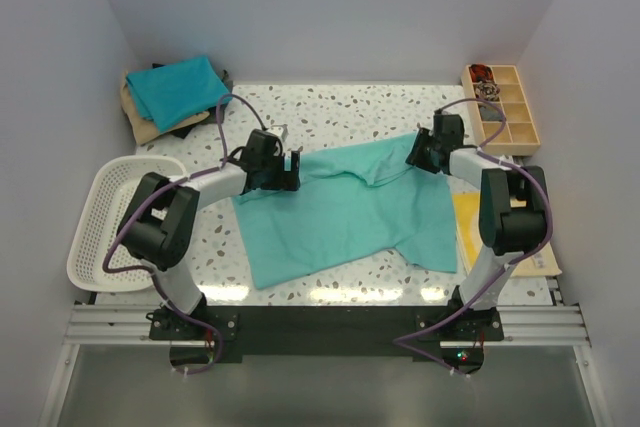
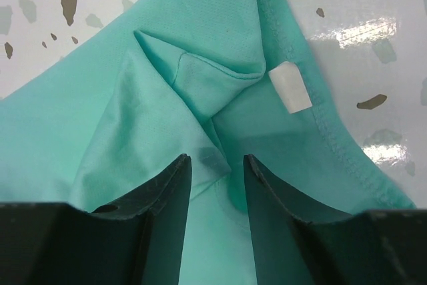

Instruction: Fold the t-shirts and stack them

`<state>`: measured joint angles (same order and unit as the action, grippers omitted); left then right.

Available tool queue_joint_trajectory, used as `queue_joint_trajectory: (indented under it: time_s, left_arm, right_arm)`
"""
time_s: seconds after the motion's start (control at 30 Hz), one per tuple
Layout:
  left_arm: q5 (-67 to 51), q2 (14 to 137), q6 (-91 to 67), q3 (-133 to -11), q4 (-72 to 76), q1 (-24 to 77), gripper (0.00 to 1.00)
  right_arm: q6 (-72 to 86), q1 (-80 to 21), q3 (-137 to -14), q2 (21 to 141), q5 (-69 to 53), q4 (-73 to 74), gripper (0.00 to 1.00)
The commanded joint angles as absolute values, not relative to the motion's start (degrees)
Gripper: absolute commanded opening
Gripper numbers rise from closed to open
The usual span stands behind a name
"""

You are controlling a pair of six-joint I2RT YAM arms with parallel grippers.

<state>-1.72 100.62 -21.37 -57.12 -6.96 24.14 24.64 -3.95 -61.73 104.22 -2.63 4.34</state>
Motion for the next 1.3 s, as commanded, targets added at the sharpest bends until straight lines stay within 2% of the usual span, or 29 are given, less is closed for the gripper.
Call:
queue_joint_trajectory:
  time_s: [0.0, 0.1, 0.13, 0.2, 0.27, 0.73, 1.0, 1.27]
  left_arm:
    - [-2.0, 101.2, -19.9, -59.2, -6.2, 24.3, 0.94]
    - [-1.9, 101.5, -19.9, -59.2, -6.1, 24.3, 0.94]
    - [-1.9, 101.7, -19.9, -59.3, -6.1, 24.3, 0.94]
    - [-2.0, 101.8, -19.9, -59.3, -6.1, 24.3, 0.94]
    - [-2.0, 101.8, -19.9, -59.3, -6.1, 24.3, 0.94]
    - [-3.6, 102.2, -20.0, -59.6, -5.6, 24.3, 0.94]
    - [-4.0, 101.7, -20.0, -59.5, -5.8, 24.3, 0.94]
    - [-3.8, 102.0, -20.0, -59.6, -5.8, 24.3, 0.94]
  right_arm:
    - [25.0, -4.0, -63.1, 105.4, -4.7, 1.9, 0.38]
    - [25.0, -4.0, -63.5, 106.0, -5.5, 1.8, 0.28]
    - [25.0, -4.0, -63.5, 106.0, -5.6, 1.7, 0.20]
    - [24.7, -3.9, -63.5, 106.1, -6.0, 1.7, 0.13]
    - [24.6, -3.9, -63.4, 105.8, -6.0, 1.4, 0.00]
    - [22.9, -4.0, -60.8, 96.7, -4.9, 2.5, 0.00]
    - [24.1, -4.6, -59.9, 91.8, -4.3, 10.4, 0.00]
    - [25.1, -5.4, -54.0, 85.1, -2.0, 16.3, 0.00]
